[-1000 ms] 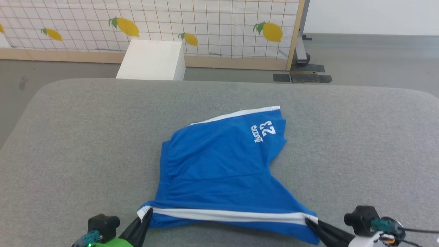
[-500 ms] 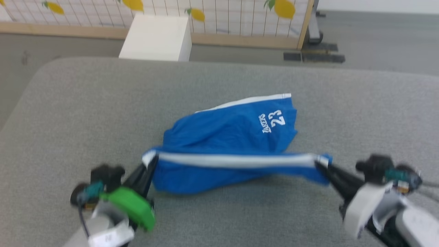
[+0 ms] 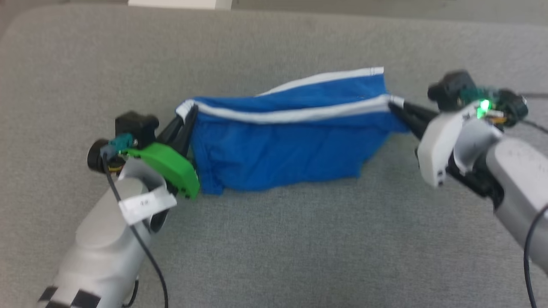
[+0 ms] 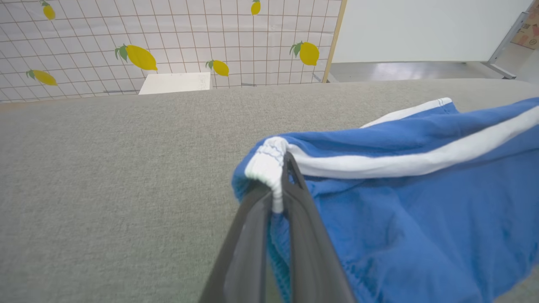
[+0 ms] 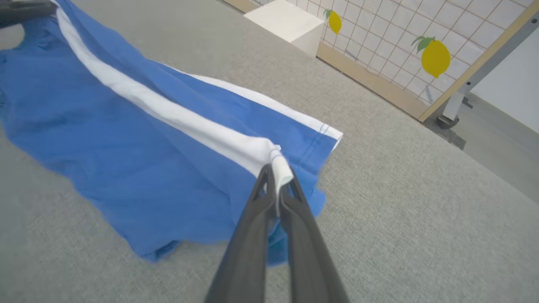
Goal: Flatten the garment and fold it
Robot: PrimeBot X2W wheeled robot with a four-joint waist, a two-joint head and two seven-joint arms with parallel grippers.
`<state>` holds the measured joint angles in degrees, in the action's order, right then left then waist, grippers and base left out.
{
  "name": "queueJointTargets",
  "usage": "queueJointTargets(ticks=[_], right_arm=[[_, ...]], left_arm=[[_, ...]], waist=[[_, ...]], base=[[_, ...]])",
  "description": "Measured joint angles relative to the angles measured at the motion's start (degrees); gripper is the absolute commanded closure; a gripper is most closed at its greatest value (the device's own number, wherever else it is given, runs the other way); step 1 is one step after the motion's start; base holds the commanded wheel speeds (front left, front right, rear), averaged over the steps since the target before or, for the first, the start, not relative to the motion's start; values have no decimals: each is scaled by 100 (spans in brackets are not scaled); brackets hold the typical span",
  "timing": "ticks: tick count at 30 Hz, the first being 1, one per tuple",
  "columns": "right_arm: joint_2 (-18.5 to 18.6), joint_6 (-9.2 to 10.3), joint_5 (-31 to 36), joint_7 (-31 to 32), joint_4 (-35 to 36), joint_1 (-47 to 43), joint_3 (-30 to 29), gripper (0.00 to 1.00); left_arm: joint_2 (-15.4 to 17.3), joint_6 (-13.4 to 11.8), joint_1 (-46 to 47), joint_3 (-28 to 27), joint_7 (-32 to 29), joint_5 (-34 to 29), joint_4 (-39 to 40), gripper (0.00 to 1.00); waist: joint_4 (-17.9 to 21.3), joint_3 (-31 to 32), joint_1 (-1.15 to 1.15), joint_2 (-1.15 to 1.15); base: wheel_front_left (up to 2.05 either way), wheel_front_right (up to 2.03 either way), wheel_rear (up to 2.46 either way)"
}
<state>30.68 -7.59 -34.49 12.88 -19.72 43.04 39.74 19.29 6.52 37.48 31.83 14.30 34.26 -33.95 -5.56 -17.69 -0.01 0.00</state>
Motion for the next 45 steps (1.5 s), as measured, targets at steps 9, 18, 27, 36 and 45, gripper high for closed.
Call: queueJointTargets(ticks=[9, 18, 27, 36, 45], right_arm=[[-504, 0, -187, -234, -1642, 1328, 535, 100], [-608, 1, -475, -951, -2117, 1484, 1001, 0], [-96, 1, -746, -1187, -1901, 1497, 1267, 0], [454, 1, -1240, 63, -1629, 1529, 1730, 0], [687, 1, -2068, 2595, -1653, 2047, 2260, 0]], left_arm=[[-392, 54, 828, -170, 43, -97, -875, 100], [-471, 56, 723, -279, 49, -381, -775, 0], [-243, -233, -588, -1182, 49, -1458, 1112, 0], [-315, -859, -1736, -2069, 48, -2193, 2652, 0], [-843, -1237, -2485, -2603, 49, -2649, 3435, 0]], waist=[[-129, -804, -1, 0], [-252, -832, 0, 0], [-233, -146, 1, 0], [-330, 511, 1, 0], [-700, 472, 1, 0]], base=[[0, 0, 0], [0, 0, 0], [0, 0, 0], [0, 0, 0], [0, 0, 0]])
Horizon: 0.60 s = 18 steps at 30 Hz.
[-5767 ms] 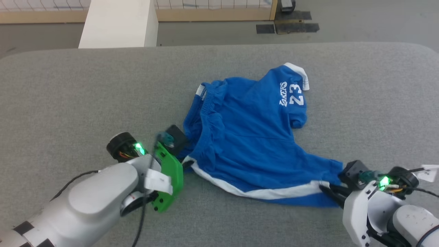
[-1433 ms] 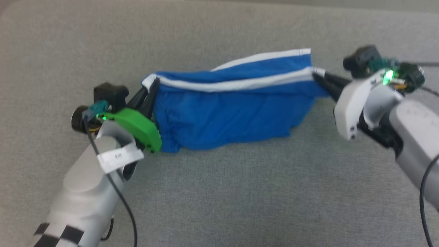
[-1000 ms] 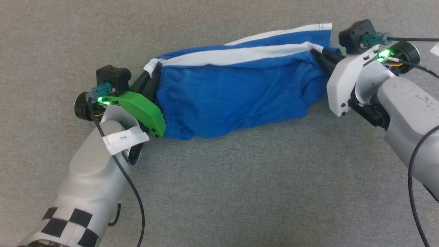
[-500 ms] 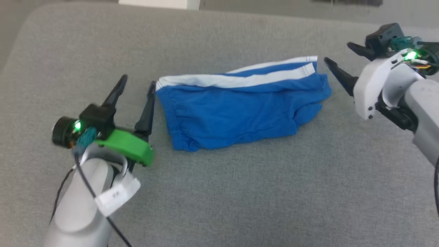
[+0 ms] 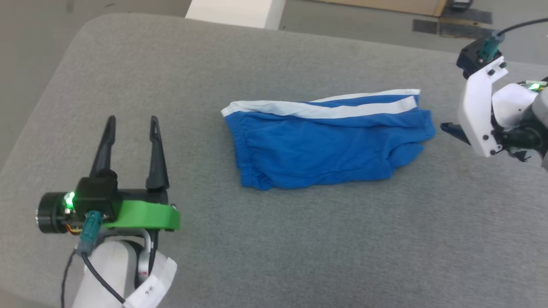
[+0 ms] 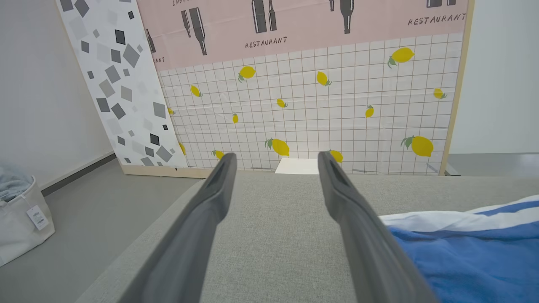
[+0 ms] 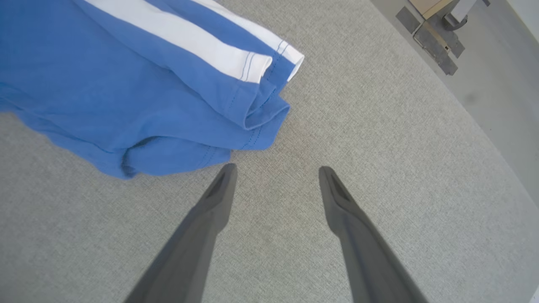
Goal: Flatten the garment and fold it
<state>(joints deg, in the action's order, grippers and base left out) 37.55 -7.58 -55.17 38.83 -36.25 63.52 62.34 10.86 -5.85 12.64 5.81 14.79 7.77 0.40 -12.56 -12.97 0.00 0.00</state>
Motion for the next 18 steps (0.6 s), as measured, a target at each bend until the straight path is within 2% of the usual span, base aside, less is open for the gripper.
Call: queueJointTargets(ticks=[5, 10, 18], right_arm=[[-29, 0, -189, 570, -446, 192, -79, 0], [-243, 0, -266, 602, -959, 296, -287, 0], [-422, -1, -289, 549, -1324, 193, -278, 0]], left_arm=[[-298, 213, -150, -125, 0, -63, 48, 0], [-548, 410, -152, -186, 0, -149, 41, 0], [-715, 589, -105, -185, 0, -218, -10, 0]], waist=[[-247, -173, 0, 0], [-513, -413, 0, 0], [-821, -784, 0, 0]], base=[[0, 0, 0], [0, 0, 0], [0, 0, 0]])
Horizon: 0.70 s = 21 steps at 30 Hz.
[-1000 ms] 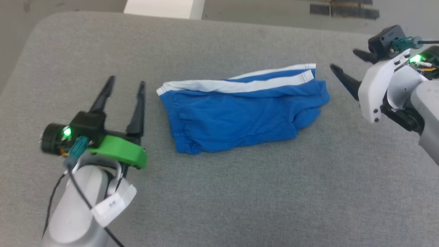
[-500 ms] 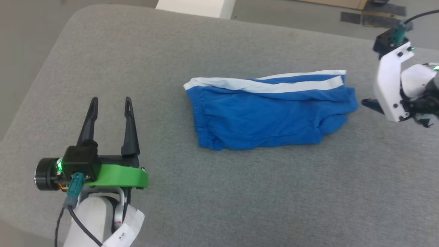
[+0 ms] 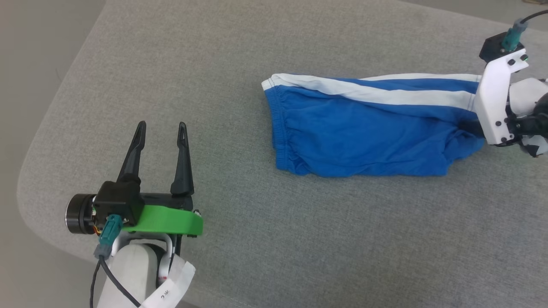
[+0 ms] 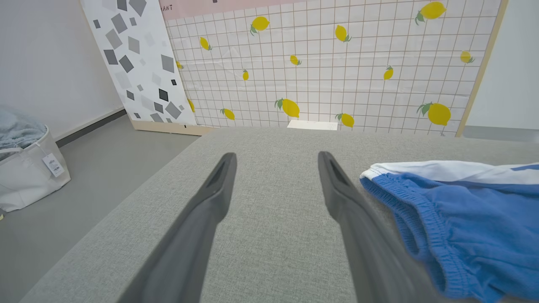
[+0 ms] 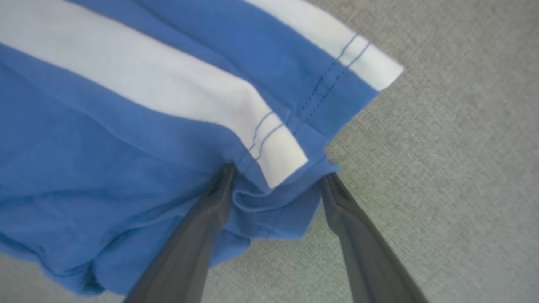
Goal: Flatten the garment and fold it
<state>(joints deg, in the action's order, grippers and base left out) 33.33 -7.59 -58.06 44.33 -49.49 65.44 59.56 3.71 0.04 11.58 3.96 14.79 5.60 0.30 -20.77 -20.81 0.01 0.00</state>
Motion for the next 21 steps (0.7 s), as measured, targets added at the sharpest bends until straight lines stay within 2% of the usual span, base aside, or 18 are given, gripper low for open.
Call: queueJointTargets(ticks=[5, 6, 7, 15, 21], right_arm=[[10, -4, 1, -101, 42, 13, 22, 0], [16, -4, 0, -102, 65, 23, 34, 68], [16, -4, -1, -108, 77, 30, 34, 100], [-64, 4, 138, -501, 318, 48, 308, 100], [0, 2, 38, -888, 912, -231, 563, 100]], left_arm=[[-23, 41, 23, -40, 0, -7, -54, 0], [-27, 42, 25, -47, 0, -7, -65, 0], [-29, 42, 28, -51, 0, -7, -74, 0], [-49, 49, 41, -155, -1, -59, -172, 0], [-53, 101, -99, -335, 0, -114, -242, 0]], waist=[[-69, -148, 0, 0], [-62, -163, 0, 0], [-51, -170, 0, 0], [118, -51, -1, 0], [319, 270, -1, 0]], base=[[0, 0, 0], [0, 0, 0], [0, 0, 0], [0, 0, 0], [0, 0, 0]])
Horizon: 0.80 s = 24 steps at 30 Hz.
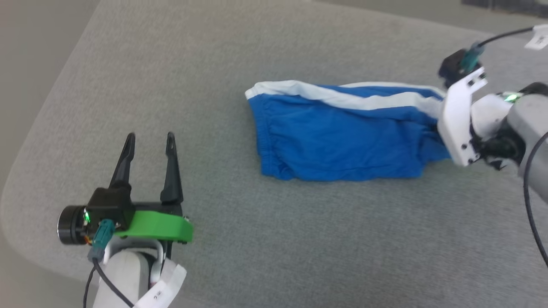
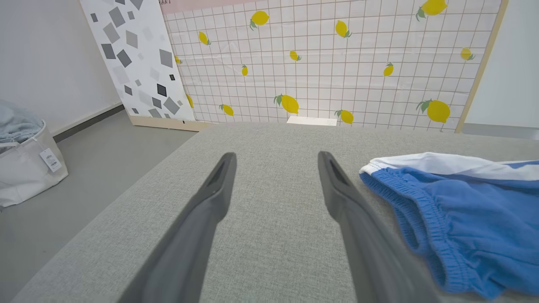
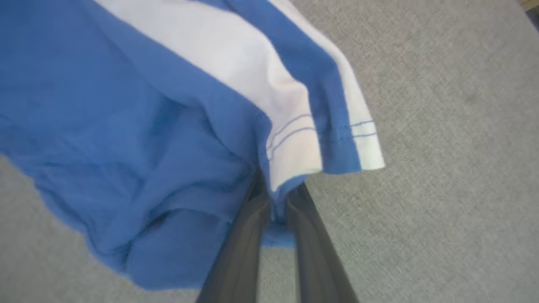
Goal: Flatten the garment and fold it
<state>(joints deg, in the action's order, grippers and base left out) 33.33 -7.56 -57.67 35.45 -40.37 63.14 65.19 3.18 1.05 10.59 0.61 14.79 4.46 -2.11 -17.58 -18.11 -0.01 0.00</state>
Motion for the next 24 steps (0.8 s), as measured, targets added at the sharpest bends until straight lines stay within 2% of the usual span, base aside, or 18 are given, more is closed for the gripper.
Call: queueJointTargets(ticks=[4, 12, 19, 24], right_arm=[[305, 0, -127, -397, 678, -146, 124, 100], [1511, -1, -402, -771, 1930, -942, 270, 100], [2227, -1, -639, -851, 2114, -1688, 53, 100], [2439, -1, -783, -898, 1859, -1919, -263, 100]], left_arm=[[-1, 51, -175, -81, -1, -80, -15, 0], [31, 114, -527, -301, 0, -197, 25, 0], [33, 152, -644, -307, 0, -256, 52, 0], [32, 196, -644, -237, 0, -291, 49, 0]], waist=[[187, 238, 0, 0], [717, 596, 0, 0], [1191, 829, 1, 0], [1397, 959, 1, 0]], base=[[0, 0, 0], [0, 0, 0], [0, 0, 0], [0, 0, 0]])
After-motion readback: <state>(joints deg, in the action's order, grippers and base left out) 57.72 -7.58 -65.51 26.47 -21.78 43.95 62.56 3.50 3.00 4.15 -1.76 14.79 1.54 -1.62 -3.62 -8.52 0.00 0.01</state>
